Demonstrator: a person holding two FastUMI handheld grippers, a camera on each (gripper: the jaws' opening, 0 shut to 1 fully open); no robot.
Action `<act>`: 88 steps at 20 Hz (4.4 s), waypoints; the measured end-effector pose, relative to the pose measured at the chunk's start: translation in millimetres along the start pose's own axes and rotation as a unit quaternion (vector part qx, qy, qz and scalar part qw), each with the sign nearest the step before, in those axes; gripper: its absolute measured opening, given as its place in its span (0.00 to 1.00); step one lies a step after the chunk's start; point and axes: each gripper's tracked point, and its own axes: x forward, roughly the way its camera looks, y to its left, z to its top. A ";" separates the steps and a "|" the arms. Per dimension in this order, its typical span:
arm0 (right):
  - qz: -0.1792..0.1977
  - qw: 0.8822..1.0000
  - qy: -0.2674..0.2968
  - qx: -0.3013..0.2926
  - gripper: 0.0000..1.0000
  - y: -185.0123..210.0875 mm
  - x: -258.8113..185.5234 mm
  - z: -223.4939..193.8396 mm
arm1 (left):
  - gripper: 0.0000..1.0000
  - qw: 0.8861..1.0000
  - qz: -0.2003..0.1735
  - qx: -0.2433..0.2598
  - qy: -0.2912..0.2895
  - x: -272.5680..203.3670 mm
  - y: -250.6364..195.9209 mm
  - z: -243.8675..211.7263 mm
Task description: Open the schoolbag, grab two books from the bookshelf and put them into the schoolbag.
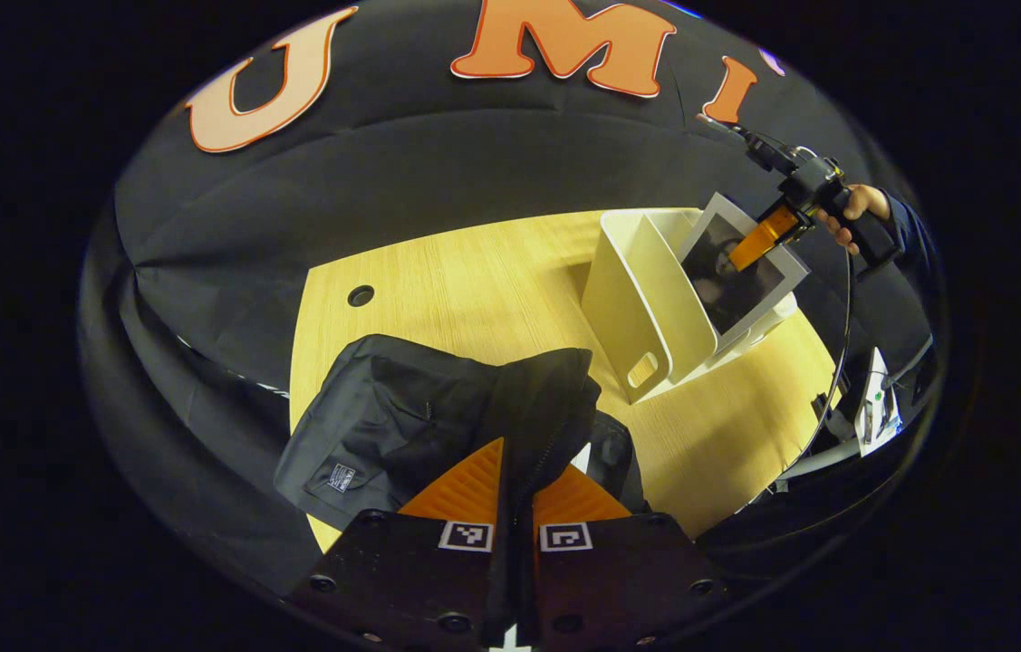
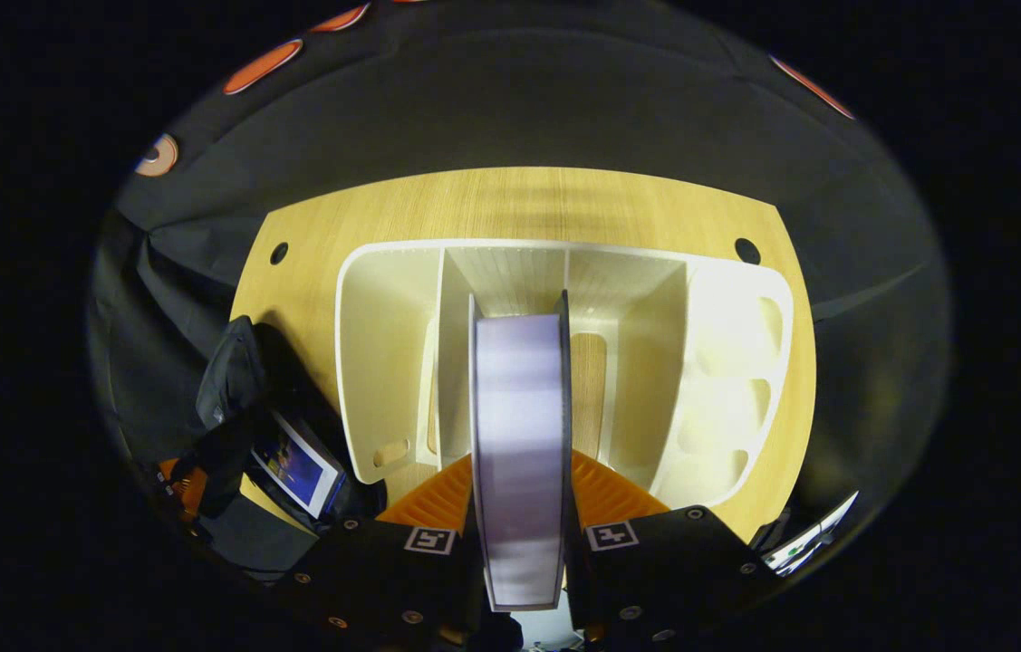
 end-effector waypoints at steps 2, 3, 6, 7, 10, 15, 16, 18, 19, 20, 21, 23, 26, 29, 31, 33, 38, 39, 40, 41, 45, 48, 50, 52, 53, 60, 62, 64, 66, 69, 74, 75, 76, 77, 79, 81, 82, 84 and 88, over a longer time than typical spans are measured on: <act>-0.012 1.000 -0.020 0.012 0.38 -3.8 -21.2 -8.5 | 0.05 1.000 -0.010 0.013 -0.004 -1.0 2.7 -0.4; -0.016 0.999 -0.027 0.019 0.38 -3.3 -32.1 -16.5 | 0.05 1.000 -0.017 0.021 -0.006 -1.6 2.8 -0.3; -0.024 0.998 -0.038 0.037 0.38 0.6 -57.6 -43.9 | 0.05 0.999 -0.030 0.043 -0.010 -1.9 4.8 -2.5; -0.029 0.998 -0.040 0.042 0.38 2.6 -63.6 -54.4 | 0.05 0.998 -0.038 0.051 -0.010 -1.6 4.0 -4.2; -0.028 0.997 -0.037 0.060 0.38 17.9 -74.4 -89.6 | 0.05 0.996 -0.057 0.073 -0.012 -0.9 3.9 -6.2; -0.010 0.995 -0.030 0.093 0.38 59.0 -83.9 -143.8 | 0.05 0.992 -0.082 0.097 -0.014 -2.3 9.9 -4.3; -0.014 0.995 -0.031 0.094 0.38 63.0 -85.4 -153.8 | 0.05 0.991 -0.087 0.102 -0.015 -2.2 10.4 -3.9; -0.009 0.994 -0.031 0.106 0.38 75.0 -90.4 -172.7 | 0.05 0.989 -0.096 0.114 -0.015 -2.3 12.2 -4.6; -0.003 0.993 -0.032 0.115 0.38 83.1 -92.0 -180.4 | 0.05 0.988 -0.100 0.120 -0.015 -1.4 12.7 -4.9; 0.004 0.992 -0.036 0.123 0.37 90.1 -94.6 -186.2 | 0.05 0.986 -0.105 0.126 -0.015 -2.2 12.0 -4.4; 0.012 0.990 -0.040 0.132 0.38 98.1 -96.2 -191.3 | 0.05 0.985 -0.108 0.131 -0.015 -3.0 12.4 -4.2; 0.034 0.988 -0.047 0.146 0.37 118.5 -97.0 -199.3 | 0.05 0.983 -0.115 0.140 -0.015 -2.8 13.3 -4.6; 0.073 0.982 -0.059 0.165 0.37 154.0 -94.0 -203.9 | 0.05 0.982 -0.119 0.148 -0.016 -4.0 14.2 -1.7; 0.132 0.969 -0.078 0.196 0.36 201.0 -82.1 -200.6 | 0.05 0.982 -0.123 0.145 -0.018 -5.0 13.3 2.1; 0.170 0.958 -0.088 0.212 0.36 224.2 -74.0 -196.6 | 0.05 0.982 -0.123 0.143 -0.019 -6.4 12.0 2.3; 0.207 0.943 -0.105 0.240 0.36 242.2 -57.4 -187.1 | 0.05 0.982 -0.121 0.145 -0.022 -7.1 12.3 6.1; 0.293 0.894 -0.123 0.315 0.35 283.6 -22.5 -165.3 | 0.05 0.979 -0.126 0.155 -0.034 -9.7 10.5 12.1; 0.295 0.893 -0.127 0.316 0.35 285.5 -13.4 -162.6 | 0.05 0.979 -0.129 0.154 -0.036 -11.0 8.5 13.2; 0.298 0.891 -0.133 0.316 0.35 289.0 -5.6 -159.0 | 0.05 0.978 -0.134 0.152 -0.040 -13.7 5.9 13.7; 0.304 0.888 -0.136 0.318 0.35 296.1 2.4 -156.5 | 0.05 0.978 -0.138 0.150 -0.043 -15.5 3.6 14.1; 0.330 0.878 -0.131 0.321 0.35 333.1 28.5 -157.0 | 0.05 0.977 -0.152 0.141 -0.045 -22.9 0.1 10.9; 0.348 0.863 -0.144 0.337 0.47 350.1 41.0 -148.9 | 0.05 0.977 -0.147 0.150 -0.041 -23.7 -6.5 10.7; 0.348 0.858 -0.147 0.349 0.36 358.3 54.8 -146.4 | 0.05 0.976 -0.147 0.158 -0.040 -24.3 -12.9 8.9; 0.365 0.850 -0.134 0.356 0.37 370.2 63.8 -147.2 | 0.05 0.974 -0.149 0.166 -0.041 -25.8 -17.0 6.9; 0.372 0.849 -0.123 0.354 0.38 376.5 66.0 -150.6 | 0.05 0.973 -0.151 0.170 -0.041 -24.7 -18.8 5.7; 0.270 0.921 -0.082 0.270 0.59 334.0 82.2 -182.7 | 0.09 0.980 -0.130 0.146 -0.049 -14.0 0.6 8.6; 0.264 0.926 -0.086 0.254 0.93 321.2 69.9 -180.9 | 0.19 0.981 -0.129 0.136 -0.047 -8.4 -2.8 5.5; 0.271 0.922 -0.094 0.258 0.97 305.7 56.4 -175.3 | 0.33 0.985 -0.118 0.118 -0.046 -5.3 -7.1 3.2; 0.267 0.925 -0.112 0.248 0.97 280.9 41.0 -171.7 | 0.46 0.988 -0.111 0.101 -0.045 -1.5 -17.9 2.7; 0.243 0.933 -0.146 0.223 0.97 228.7 18.4 -160.7 | 0.59 0.991 -0.088 0.082 -0.051 1.7 -35.6 7.4; 0.204 0.936 -0.226 0.176 0.97 130.5 -30.4 -127.2 | 0.89 0.995 -0.037 0.035 -0.089 -7.0 -78.6 36.0; 0.192 0.937 -0.244 0.160 0.97 112.7 -39.2 -122.7 | 0.90 0.994 -0.033 0.027 -0.096 -10.3 -91.3 41.8; 0.179 0.937 -0.263 0.144 0.97 95.8 -48.4 -114.7 | 0.89 0.994 -0.032 0.019 -0.106 -13.7 -102.8 47.5; 0.168 0.935 -0.284 0.127 0.98 81.9 -57.9 -106.0 | 0.89 0.992 -0.026 0.013 -0.122 -16.9 -114.5 57.1; 0.151 0.931 -0.317 0.104 0.97 54.3 -75.8 -93.5 | 0.96 0.987 -0.013 0.000 -0.160 -22.0 -137.5 82.2; 0.135 0.925 -0.345 0.085 0.97 29.1 -92.6 -87.6 | 0.99 0.980 0.001 -0.014 -0.197 -33.7 -155.9 101.7; 0.122 0.922 -0.361 0.074 0.97 17.1 -102.6 -85.5 | 0.98 0.976 0.007 -0.022 -0.217 -37.6 -163.0 107.8; 0.087 0.909 -0.405 0.048 0.97 -10.2 -124.7 -78.4 | 0.98 0.964 0.027 -0.038 -0.262 -54.7 -175.2 126.7; 0.047 0.868 -0.494 0.012 0.97 -32.4 -172.1 -56.4 | 0.98 0.928 0.074 -0.060 -0.360 -93.5 -176.3 162.6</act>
